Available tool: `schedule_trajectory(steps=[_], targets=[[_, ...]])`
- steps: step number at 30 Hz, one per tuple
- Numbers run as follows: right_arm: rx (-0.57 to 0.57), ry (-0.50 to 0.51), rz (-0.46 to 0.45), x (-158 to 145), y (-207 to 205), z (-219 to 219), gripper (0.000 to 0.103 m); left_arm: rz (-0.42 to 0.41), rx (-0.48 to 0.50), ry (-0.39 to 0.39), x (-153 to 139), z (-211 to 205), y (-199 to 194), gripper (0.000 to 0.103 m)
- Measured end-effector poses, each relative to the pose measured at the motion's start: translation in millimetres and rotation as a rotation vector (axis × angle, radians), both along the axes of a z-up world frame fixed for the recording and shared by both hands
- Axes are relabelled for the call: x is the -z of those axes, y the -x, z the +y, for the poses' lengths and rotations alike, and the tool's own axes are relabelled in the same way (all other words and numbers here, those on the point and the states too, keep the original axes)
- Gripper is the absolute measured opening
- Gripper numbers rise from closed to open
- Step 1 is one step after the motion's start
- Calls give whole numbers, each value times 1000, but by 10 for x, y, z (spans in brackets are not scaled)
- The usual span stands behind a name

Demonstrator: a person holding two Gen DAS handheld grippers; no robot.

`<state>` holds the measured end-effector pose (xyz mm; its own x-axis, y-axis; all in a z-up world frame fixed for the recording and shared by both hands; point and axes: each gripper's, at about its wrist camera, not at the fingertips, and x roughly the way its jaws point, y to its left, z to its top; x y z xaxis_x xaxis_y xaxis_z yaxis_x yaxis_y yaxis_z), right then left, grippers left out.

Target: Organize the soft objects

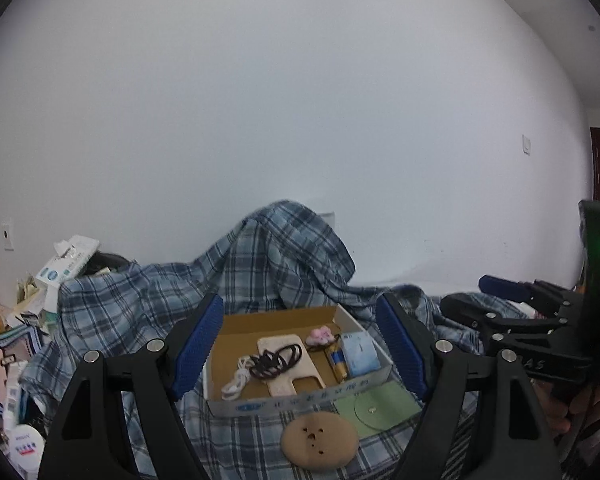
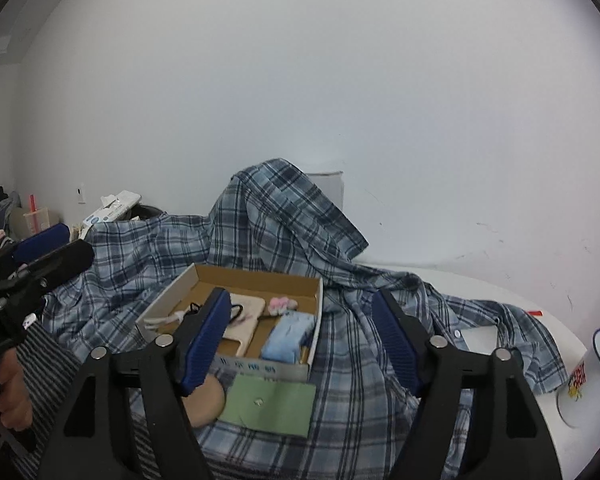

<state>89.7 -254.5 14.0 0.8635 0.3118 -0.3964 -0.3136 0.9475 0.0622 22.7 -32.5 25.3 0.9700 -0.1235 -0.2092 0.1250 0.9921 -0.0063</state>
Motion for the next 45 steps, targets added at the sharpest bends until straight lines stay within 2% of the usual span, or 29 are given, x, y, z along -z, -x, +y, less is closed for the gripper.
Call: schedule_trajectory(steps=[1,4,6,8,9,12,23,45], targets=[[1,-4,3,35,6,-18,73,3,4,-2,45,-16,-2,88],[7,-5,1,135,26,-63,78,-5,5,7,199,-14,-2,90],[14,-9,-12,185,51,-93,89,-17,-5,11,275,-2,0,91],[17,-14,-28,233,77,-104,96,-10,-9,10,321,7,-18,101],[17,-14,-33,260,93,-108,99,-10,-13,6,332,11,-25,103],[13,-8,-34,305,95,-100,102,-39,-38,-5,384,15,-8,103],[28,-46,-27,303,87,-169,102,-25,-37,-19,417,7,-42,103],[45,-46,-20,287,108,-168,102,24,-51,-8,455,48,-126,103]])
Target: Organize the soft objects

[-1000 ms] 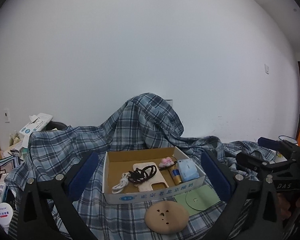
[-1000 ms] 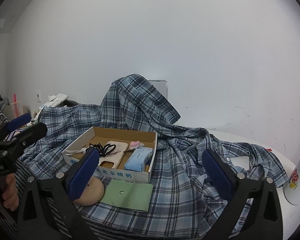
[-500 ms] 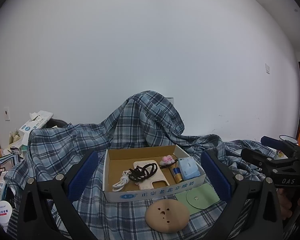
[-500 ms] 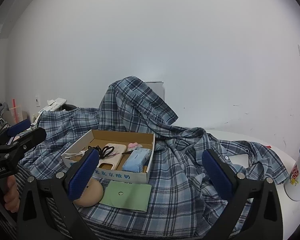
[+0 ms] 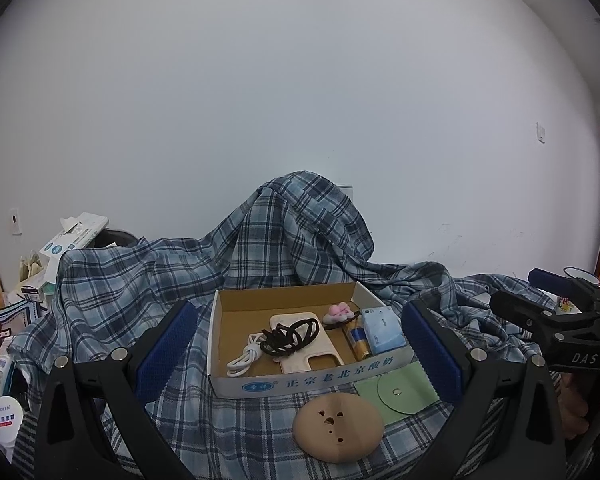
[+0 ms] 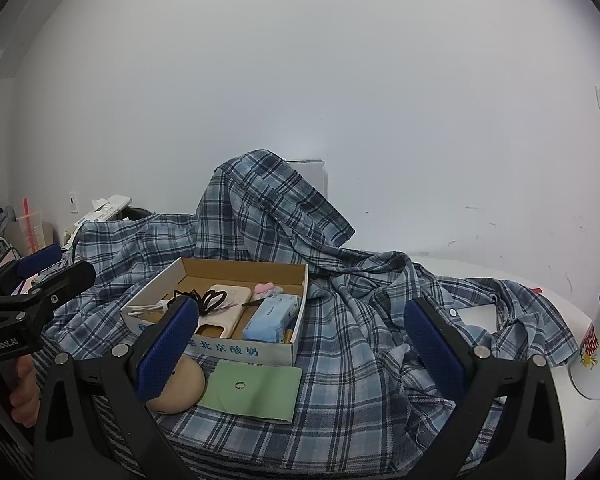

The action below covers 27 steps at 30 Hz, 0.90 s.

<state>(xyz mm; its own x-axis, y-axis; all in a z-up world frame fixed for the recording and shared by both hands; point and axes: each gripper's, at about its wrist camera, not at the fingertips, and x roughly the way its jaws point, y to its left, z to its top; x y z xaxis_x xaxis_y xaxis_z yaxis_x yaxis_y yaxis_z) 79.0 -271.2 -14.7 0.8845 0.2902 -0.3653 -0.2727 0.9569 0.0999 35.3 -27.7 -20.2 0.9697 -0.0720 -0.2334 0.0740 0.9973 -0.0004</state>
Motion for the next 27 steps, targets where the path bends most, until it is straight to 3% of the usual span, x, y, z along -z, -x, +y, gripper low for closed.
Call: schedule_trajectory(steps=[17,27], targets=[[17,-8,28,21,-53,-42,102,8,-34,4,33,12,1,103],[28,29,208,93,-289,49,102,37,-51,11,43,44,-26,103]])
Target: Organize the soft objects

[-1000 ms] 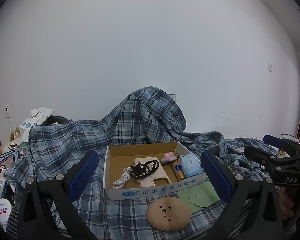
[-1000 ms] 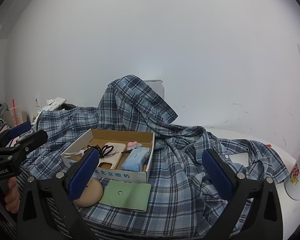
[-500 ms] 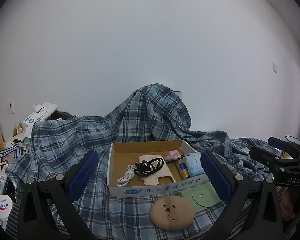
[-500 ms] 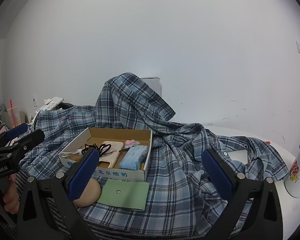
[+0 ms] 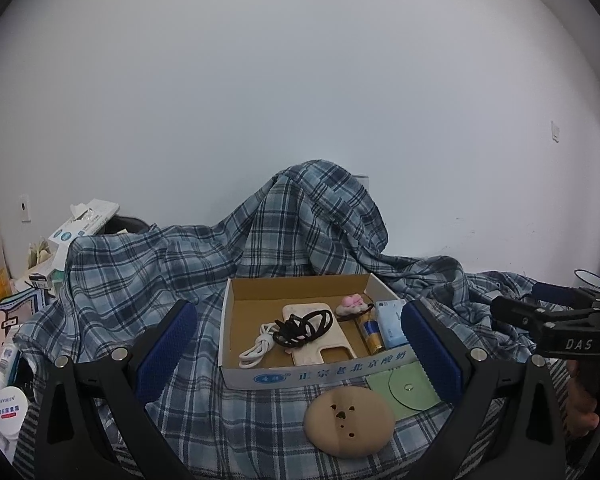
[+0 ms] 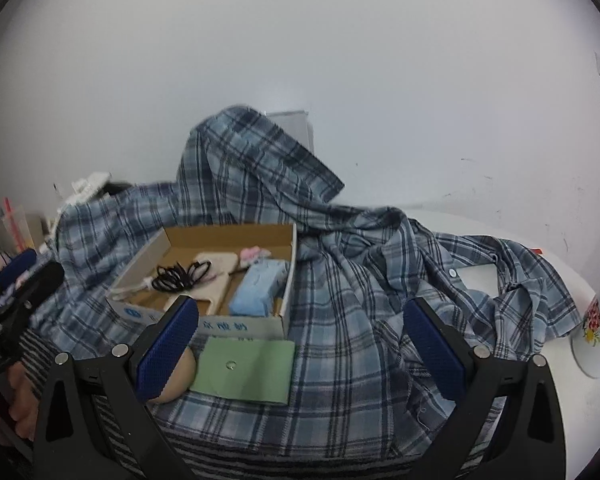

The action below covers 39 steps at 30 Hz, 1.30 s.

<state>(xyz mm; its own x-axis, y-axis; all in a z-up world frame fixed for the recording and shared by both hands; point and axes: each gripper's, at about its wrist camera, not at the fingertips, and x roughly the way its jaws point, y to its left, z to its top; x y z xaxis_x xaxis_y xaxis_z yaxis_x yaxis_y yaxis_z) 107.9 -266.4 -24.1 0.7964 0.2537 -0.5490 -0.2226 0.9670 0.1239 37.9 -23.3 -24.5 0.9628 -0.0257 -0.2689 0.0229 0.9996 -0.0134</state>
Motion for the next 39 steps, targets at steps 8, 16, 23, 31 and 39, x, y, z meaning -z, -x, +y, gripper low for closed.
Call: schedule_trajectory(steps=[8,16,23,31,39], targets=[[-100,32,190,184,-210,209,87,55,-19,11,40,53,-72,103],[-110,48,233,318,-248,275,80,273,101,-12,248,-49,-368,103],[-120,-15,247,356,-271,178,80,494,205,-40,525,-196,-638,101],[-135,-40,225,320,-238,141,80,645,270,-101,738,-361,-780,99],[-138,-26,194,272,-197,132,80,741,264,-157,898,-457,-882,85]])
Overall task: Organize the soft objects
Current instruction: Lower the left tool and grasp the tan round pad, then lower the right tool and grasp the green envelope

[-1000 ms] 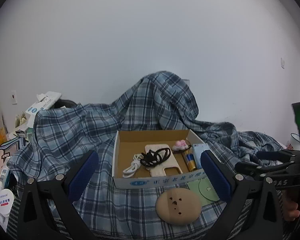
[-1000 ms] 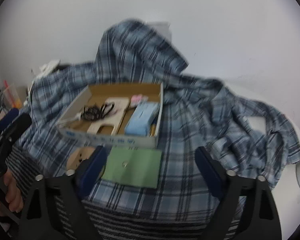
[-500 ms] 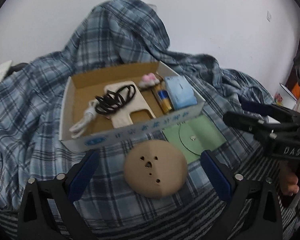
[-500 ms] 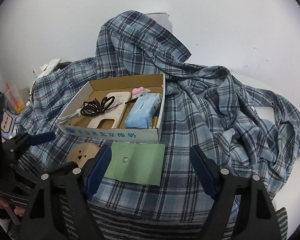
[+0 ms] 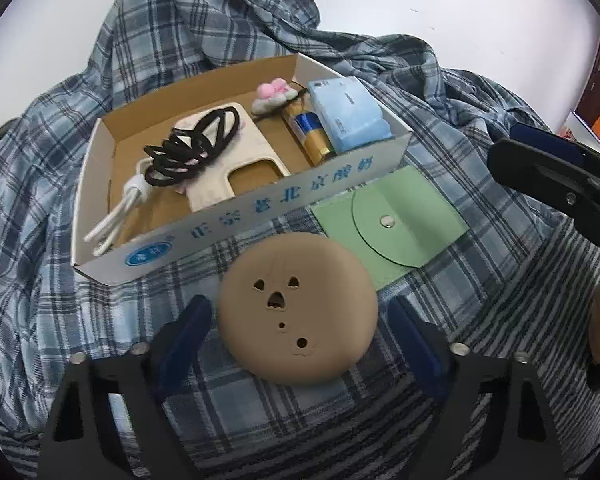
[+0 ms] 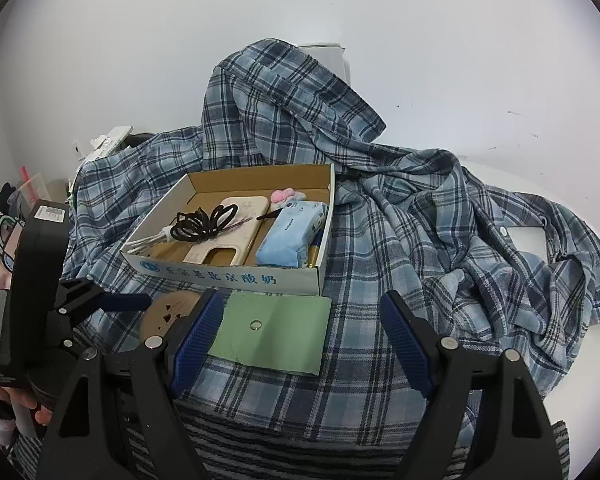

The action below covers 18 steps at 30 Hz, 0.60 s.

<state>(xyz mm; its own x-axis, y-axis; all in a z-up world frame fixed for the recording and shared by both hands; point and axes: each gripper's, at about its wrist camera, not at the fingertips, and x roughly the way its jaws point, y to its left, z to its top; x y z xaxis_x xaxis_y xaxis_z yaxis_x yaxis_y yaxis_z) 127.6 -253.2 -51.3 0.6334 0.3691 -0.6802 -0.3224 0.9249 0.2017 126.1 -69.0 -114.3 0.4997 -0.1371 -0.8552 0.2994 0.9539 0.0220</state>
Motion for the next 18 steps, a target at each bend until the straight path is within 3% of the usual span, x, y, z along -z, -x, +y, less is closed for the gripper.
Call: schedule_trajectory(steps=[7,13,16,18], targets=[[19,39,-24,-127,-93,-66,80,-3,7,-13,16,-19,2,80],[12,34,69,-138,-394,-50,71,-83,-30,105,-163,172,88,80],[-30,-7,160,-20,-543,-33,55,-181,-39,141,-330,241,247,80],[-71,-22,235,105,-639,13,35,-245,-44,148,-439,281,386,80]])
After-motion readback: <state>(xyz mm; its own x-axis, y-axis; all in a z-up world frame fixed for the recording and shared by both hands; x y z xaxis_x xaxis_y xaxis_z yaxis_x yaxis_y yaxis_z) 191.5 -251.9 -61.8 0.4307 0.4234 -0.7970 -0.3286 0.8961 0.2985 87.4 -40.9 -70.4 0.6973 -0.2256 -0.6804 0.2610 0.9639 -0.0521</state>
